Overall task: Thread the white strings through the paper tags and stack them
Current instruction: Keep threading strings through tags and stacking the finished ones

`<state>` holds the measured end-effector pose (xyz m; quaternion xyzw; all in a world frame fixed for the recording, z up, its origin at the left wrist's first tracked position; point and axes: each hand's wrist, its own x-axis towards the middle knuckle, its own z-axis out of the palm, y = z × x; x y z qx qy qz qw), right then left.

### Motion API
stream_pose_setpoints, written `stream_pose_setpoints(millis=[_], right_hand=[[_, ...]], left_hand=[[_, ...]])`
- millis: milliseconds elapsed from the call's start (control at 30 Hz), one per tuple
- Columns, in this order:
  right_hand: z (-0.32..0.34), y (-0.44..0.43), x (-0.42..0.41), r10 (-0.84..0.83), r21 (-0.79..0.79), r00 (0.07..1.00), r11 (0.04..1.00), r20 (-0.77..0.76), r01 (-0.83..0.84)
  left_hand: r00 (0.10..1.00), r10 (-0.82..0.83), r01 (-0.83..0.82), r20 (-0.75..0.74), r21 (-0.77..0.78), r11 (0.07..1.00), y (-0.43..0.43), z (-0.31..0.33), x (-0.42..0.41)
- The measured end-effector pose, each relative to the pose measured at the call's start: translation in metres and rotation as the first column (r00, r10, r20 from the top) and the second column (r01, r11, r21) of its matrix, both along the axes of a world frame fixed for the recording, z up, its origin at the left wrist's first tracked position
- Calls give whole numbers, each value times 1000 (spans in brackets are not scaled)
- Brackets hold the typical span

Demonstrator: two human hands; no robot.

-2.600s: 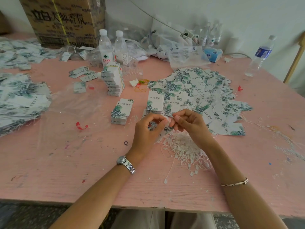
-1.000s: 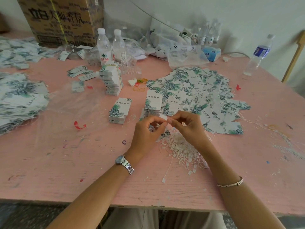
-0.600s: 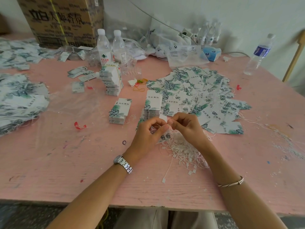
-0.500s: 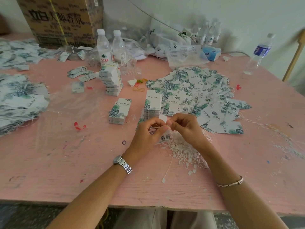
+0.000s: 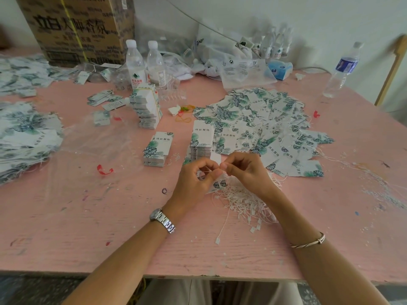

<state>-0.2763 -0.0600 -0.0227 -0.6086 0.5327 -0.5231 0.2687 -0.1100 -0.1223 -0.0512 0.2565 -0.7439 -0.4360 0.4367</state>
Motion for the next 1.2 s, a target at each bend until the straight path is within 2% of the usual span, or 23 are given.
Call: stream_pose_setpoints(millis=[267, 500, 733, 867, 933, 1100, 1200], right_hand=[[-1, 0, 0, -4, -10, 1000, 1000, 4, 4], [-5, -5, 3, -25, 38, 973, 999, 228, 17], [-4, -5, -3, 11, 69, 892, 997, 451, -47], [-1, -5, -7, -5, 69, 836, 997, 549, -39], [0, -5, -9, -24, 62, 808, 998, 589, -15], [4, -6, -14, -63, 42, 746, 998, 663, 47], [4, -6, -17, -142, 56, 742, 989, 655, 140]], left_hand=[[999, 27, -27, 34, 10, 1000, 0, 1, 0], [985, 166, -167, -42, -40, 985, -4, 7, 0], [986, 164, -165, -9, -89, 982, -9, 7, 3], [998, 9, -14, 67, 67, 998, -10, 3, 4], [995, -32, 24, 93, 81, 996, -10, 2, 4], [994, -92, 81, 54, 179, 980, -10, 4, 7], [997, -78, 71, 19, 227, 971, -11, 5, 7]])
